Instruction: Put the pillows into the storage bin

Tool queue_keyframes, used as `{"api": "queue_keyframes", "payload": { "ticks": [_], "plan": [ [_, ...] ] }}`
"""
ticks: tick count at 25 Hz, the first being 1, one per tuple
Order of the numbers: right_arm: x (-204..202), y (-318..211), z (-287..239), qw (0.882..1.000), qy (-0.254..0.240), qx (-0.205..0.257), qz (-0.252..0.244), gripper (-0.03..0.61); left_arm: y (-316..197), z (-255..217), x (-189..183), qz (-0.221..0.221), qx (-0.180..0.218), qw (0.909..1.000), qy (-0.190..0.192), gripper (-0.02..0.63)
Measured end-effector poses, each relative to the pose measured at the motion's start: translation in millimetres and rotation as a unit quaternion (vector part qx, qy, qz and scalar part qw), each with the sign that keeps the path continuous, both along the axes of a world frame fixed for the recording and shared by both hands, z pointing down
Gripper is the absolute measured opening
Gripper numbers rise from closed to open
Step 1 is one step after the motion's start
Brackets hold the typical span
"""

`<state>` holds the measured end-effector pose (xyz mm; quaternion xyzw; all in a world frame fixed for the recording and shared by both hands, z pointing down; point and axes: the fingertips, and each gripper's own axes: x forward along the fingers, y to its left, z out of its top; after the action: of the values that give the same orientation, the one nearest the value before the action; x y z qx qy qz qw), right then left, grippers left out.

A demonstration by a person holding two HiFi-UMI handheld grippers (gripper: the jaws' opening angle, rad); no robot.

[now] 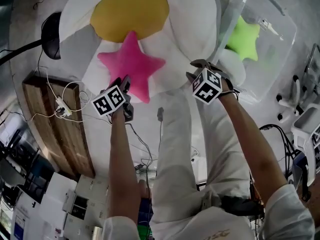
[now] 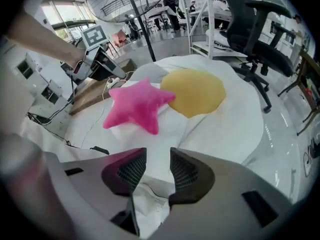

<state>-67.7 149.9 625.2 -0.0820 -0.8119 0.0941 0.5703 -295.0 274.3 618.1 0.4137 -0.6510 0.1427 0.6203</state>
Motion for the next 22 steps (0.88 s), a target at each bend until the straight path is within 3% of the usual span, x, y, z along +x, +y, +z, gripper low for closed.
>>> {"api": "queue_keyframes", "payload": {
  "ticks": [8,14,19,22],
  "plan": [
    [-37,28,22,0.996,0.019,0.015,-0.082,0.171,53,14,-43,-0.019,-0.011,0.9998,0.003,0.216],
    [-58,42,38,0.994,0.028,0.012,-0.106,0.182,84,26,-50,0.041,-0.036,0.9985,-0.002,0.232],
    [-68,51,52,0.992,0.036,0.014,-0.118,0.207,108,41,-56,0.052,-0.056,0.9969,0.017,0.264],
    [-69,59,59,0.991,0.041,0.010,-0.124,0.210,120,48,-59,0.082,-0.070,0.9940,0.016,0.293]
  ]
}}
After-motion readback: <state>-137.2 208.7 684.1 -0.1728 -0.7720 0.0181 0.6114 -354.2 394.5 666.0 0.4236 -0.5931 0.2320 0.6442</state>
